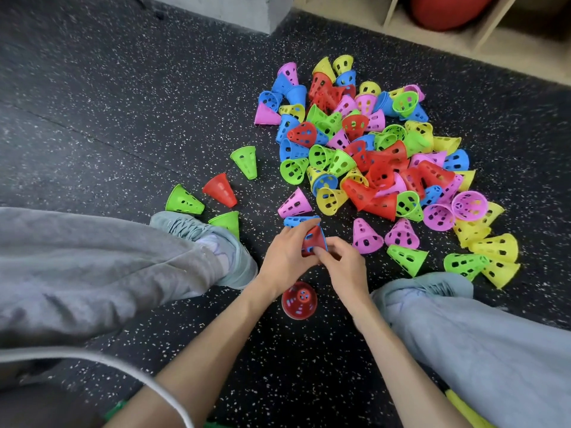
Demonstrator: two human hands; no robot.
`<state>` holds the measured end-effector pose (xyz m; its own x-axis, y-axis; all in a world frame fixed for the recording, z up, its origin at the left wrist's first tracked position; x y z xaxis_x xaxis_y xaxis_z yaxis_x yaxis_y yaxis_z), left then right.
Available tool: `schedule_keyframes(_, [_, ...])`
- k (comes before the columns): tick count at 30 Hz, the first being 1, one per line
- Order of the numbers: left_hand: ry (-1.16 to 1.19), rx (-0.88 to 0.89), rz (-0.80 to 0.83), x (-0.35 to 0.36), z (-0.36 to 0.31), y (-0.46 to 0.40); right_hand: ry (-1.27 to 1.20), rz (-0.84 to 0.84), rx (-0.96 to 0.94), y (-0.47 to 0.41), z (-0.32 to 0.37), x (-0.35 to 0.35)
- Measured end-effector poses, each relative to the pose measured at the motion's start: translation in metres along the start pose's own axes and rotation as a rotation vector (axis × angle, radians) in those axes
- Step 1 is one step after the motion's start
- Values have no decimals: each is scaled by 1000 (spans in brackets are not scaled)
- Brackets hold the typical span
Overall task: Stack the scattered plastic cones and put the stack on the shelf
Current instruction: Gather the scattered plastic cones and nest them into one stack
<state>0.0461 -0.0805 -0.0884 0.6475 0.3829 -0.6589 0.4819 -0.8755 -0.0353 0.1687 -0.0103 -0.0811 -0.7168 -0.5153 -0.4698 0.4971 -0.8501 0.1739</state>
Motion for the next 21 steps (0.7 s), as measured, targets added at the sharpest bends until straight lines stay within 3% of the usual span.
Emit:
schedule_keyframes(4, [-15, 65, 98, 1, -5, -17, 13, -113, 50, -6, -15, -17])
schedule_keyframes(11, [116, 0, 85, 11, -13, -67, 31, -367, 181, -16, -39, -50])
schedule_keyframes(21, [4, -115, 218, 53, -25, -119, 36, -350, 177, -15, -49, -61])
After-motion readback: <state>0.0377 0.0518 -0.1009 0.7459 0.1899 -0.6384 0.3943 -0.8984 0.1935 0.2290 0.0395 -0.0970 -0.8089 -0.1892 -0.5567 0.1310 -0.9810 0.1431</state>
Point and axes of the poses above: each hand's wrist, its own y-axis away from the middle knuckle, its own x-axis out of the palm, z = x × y, the point moved 5 cm from there along -y, towards the middle knuckle, and after that the axes turned 3 degrees about -z, right-handed, at the moved point
